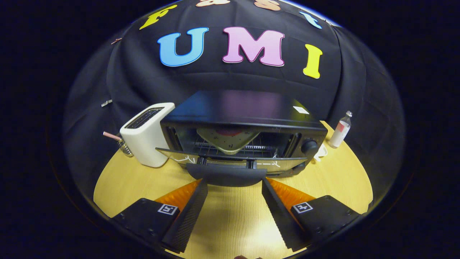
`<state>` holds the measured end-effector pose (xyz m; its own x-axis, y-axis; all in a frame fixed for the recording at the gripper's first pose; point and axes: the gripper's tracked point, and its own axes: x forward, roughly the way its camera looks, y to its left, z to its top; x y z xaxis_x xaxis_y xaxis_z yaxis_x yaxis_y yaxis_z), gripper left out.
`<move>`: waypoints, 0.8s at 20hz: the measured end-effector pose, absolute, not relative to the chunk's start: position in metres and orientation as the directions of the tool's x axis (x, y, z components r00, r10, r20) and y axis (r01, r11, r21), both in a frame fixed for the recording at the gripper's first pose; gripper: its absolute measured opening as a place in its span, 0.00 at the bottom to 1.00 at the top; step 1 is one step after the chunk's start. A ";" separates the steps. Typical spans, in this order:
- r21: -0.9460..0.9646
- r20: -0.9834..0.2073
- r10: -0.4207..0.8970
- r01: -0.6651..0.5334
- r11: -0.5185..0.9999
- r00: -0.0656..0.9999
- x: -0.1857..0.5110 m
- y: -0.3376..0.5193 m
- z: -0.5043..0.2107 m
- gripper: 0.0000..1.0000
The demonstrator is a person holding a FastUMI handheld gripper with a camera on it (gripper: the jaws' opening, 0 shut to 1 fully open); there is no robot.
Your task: Open the toaster oven, put the food inside, and close the toaster oven door.
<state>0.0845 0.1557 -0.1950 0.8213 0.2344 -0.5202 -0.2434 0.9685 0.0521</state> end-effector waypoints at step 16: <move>-0.007 -0.086 0.128 -0.129 0.992 0.988 0.045 0.008 -0.001 0.99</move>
<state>0.0450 0.0082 -0.0011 0.9880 0.1284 -0.0863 -0.1295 0.9916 -0.0067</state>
